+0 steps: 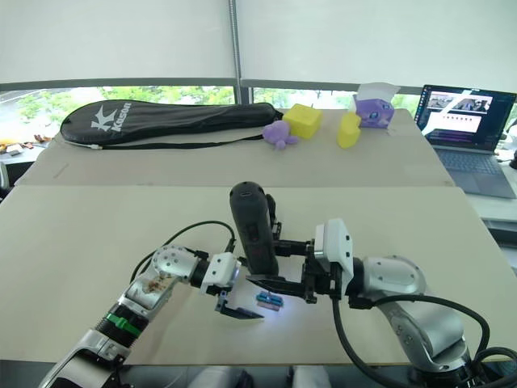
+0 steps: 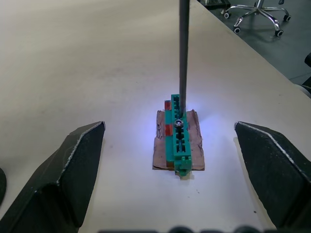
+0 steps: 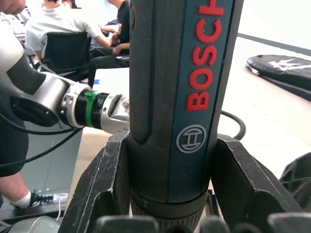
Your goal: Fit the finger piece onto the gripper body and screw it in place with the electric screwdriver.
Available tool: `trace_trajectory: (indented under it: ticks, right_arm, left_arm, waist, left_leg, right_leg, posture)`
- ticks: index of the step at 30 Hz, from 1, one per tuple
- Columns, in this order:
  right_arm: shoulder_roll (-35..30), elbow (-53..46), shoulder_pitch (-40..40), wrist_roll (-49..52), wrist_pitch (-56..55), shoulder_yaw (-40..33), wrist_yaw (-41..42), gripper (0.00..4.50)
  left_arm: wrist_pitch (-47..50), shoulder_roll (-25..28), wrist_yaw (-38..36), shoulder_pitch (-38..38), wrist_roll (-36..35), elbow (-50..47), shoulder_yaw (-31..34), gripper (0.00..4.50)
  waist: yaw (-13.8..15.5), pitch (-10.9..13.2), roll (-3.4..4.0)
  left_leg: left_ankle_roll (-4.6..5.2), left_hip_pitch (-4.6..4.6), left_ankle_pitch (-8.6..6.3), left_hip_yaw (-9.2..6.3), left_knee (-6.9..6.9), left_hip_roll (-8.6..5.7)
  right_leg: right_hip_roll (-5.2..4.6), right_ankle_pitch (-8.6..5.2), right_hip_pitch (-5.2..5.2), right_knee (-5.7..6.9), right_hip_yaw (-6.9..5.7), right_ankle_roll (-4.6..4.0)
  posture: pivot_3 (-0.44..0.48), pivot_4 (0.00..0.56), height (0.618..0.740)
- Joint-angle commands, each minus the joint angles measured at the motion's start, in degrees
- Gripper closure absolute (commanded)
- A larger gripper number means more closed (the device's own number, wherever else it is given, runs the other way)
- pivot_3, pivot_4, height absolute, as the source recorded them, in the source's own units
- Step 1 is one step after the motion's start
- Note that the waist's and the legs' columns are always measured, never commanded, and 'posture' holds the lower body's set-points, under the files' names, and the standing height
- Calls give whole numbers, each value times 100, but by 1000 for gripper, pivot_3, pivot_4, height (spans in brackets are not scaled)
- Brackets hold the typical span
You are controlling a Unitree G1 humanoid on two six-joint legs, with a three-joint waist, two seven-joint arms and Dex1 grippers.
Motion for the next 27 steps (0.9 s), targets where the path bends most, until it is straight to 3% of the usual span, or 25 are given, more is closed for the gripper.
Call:
trace_trajectory:
  ticks: [1,27]
  right_arm:
    - [34,-233,-121,214,-112,-159,-45,2541]
    - [139,-110,-94,-45,-219,3,-42,2541]
  left_arm:
    - [-101,-34,-2,-64,-32,-11,-16,0]
    - [7,-2,-74,8,-78,-73,-42,0]
  waist:
    - [2,0,0]
    - [2,0,0]
  left_leg:
    - [0,0,0,0,0,0]
    - [0,0,0,1,1,0]
  right_leg:
    - [0,0,0,0,0,0]
    - [0,0,0,0,0,0]
  posture:
    - [0,150,740]
    - [0,150,740]
